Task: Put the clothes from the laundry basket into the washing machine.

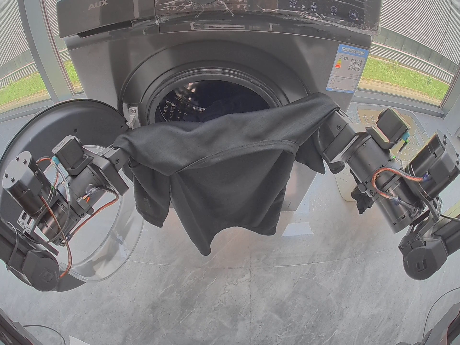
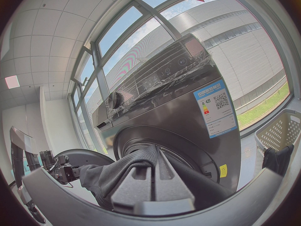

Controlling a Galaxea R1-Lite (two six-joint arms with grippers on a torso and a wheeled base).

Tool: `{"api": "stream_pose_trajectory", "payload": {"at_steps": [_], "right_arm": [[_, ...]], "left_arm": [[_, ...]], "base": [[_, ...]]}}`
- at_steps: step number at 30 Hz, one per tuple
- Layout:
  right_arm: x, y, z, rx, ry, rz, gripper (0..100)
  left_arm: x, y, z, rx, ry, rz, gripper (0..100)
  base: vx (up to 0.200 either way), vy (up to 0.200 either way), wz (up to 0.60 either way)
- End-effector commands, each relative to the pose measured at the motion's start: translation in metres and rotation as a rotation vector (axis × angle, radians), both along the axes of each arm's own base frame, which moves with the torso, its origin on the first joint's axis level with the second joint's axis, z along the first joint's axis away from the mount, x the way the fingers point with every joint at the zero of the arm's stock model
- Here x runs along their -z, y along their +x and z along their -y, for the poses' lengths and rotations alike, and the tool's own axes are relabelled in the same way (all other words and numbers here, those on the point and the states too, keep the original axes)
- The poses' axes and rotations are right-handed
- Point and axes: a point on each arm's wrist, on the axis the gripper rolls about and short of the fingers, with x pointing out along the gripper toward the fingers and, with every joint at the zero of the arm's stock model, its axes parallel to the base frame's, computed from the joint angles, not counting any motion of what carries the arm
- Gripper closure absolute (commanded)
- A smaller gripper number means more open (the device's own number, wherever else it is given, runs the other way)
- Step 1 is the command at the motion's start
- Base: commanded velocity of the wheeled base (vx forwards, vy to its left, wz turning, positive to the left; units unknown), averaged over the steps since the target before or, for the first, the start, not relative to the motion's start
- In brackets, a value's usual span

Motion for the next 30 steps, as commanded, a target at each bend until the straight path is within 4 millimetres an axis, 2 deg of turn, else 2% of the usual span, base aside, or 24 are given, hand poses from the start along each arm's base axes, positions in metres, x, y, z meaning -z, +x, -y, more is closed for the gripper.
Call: {"api": "stream_pose_trajectory", "payload": {"at_steps": [1, 16, 26, 30], "right_arm": [[0.000, -0.002, -0.001, -0.006, 0.001, 0.001, 100], [0.005, -0.002, 0.000, -0.007, -0.009, -0.016, 100], [0.028, -0.003, 0.004, 0.000, -0.069, -0.092, 100], [0.042, 0.003, 0.001, 0.004, -0.093, -0.134, 100]], "left_arm": [[0.004, 0.004, 0.000, -0.009, 0.004, -0.012, 100], [0.004, 0.003, 0.008, 0.008, 0.000, -0.012, 100], [-0.003, 0.010, 0.039, 0.102, -0.012, 0.027, 100], [-0.010, 0.017, 0.059, 0.153, -0.023, 0.060, 100]], "base": [[0.000, 0.000, 0.00], [0.000, 0.000, 0.00], [0.000, 0.000, 0.00], [0.000, 0.000, 0.00]]}}
